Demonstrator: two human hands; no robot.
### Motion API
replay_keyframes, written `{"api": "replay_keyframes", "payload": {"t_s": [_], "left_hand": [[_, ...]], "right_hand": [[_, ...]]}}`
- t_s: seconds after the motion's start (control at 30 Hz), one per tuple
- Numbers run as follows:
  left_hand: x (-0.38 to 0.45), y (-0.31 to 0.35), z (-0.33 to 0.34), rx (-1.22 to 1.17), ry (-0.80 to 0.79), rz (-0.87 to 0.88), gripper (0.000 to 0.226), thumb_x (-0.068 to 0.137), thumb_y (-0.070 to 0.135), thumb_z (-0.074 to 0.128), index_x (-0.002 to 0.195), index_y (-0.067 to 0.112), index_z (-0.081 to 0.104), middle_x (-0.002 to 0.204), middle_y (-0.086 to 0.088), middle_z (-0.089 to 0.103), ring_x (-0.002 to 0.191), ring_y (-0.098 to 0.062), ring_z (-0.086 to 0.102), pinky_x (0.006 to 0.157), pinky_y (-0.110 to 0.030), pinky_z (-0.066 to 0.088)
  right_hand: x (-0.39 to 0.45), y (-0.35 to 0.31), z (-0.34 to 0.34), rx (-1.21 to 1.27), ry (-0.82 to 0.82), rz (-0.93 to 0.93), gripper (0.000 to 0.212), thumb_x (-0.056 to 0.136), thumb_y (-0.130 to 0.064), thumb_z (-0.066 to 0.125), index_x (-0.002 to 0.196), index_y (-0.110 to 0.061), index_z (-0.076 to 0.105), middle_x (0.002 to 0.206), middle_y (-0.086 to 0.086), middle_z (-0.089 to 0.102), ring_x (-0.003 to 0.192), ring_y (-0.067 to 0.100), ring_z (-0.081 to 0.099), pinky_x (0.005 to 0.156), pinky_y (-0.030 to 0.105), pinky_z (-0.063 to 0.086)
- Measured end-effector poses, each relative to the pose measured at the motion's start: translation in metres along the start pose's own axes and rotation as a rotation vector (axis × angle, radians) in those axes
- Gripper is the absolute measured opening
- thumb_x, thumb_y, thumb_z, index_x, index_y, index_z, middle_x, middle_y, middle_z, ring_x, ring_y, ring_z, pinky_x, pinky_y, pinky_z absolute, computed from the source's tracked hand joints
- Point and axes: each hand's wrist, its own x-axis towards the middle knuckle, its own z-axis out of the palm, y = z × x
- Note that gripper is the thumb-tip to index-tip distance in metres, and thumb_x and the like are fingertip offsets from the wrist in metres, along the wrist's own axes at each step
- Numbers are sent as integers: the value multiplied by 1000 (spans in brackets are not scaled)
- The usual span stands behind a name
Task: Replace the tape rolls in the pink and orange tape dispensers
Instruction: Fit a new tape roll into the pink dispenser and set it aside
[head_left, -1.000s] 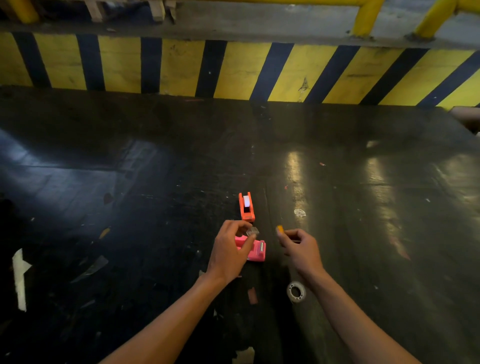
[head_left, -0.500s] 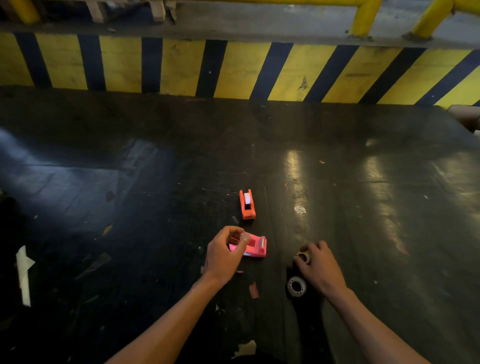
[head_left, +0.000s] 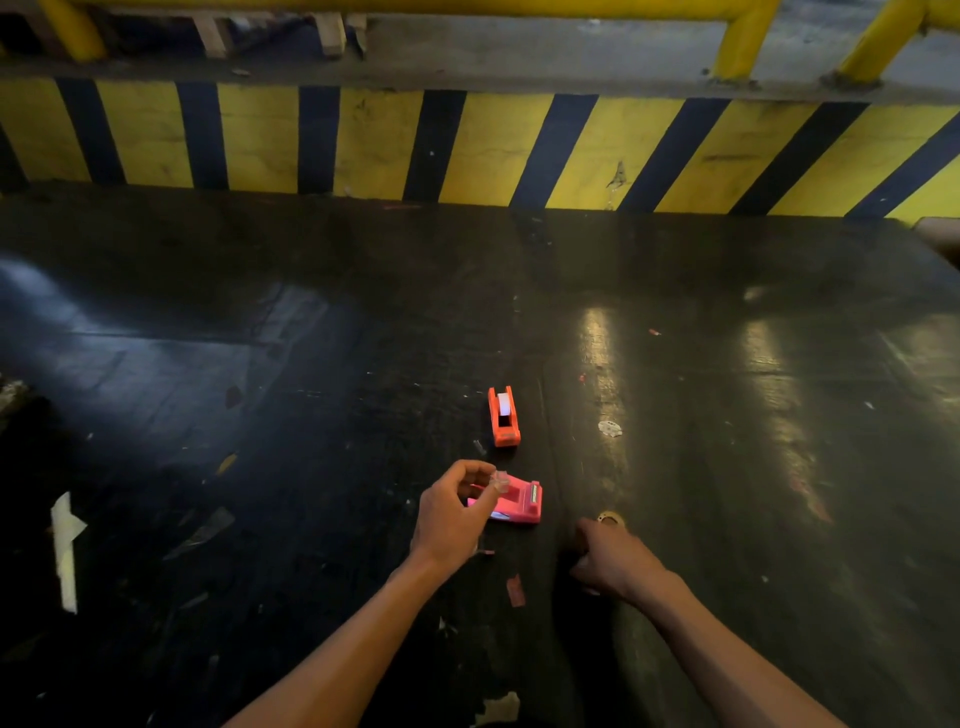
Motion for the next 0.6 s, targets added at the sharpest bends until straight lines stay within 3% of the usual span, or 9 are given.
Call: {"api": "replay_keyframes", "payload": {"t_s": [0.07,0.2,0.27,0.37,0.6], "left_hand": [[0,3,-1,-10,-4,-4,23,94,27,69,115,21,65,103,11,70,95,-2,69,85,-25,59],[-1,8,-3,-21,-20,8,22,94,23,69,116,22,65,100,15,68,94,3,67,82,-19,58],[0,10,-4,-28,-33,20,21,94,23,69,115,25,65,102,14,69,95,2,68,83,-18,57],[-1,13,-5,-21,-61,43,24,93,24,70,117,23,67,108,10,71,98,-1,69,84,-20,58],[-1,18,-6,51,-32,95,26,92,15,71,117,21,69,107,9,72,98,-3,69,87,-21,58]], "right_hand": [[5,-1,-7,269,18,-45,16,85,-24,76,95,-24,63,108,8,70,95,20,69,83,34,57],[-1,-17,-24,1051,-76,-147,25,90,-9,73,113,-16,68,115,16,68,96,22,71,81,31,63],[-6,-26,-32,1302,-113,-199,29,92,-2,69,119,-12,68,121,20,65,101,27,71,80,29,64],[-9,-35,-36,1445,-152,-254,37,93,-2,65,129,-11,65,125,19,68,108,30,71,82,31,65],[-7,-43,-32,1480,-192,-290,39,95,-2,63,132,-11,64,132,17,66,121,33,66,92,35,63]]}}
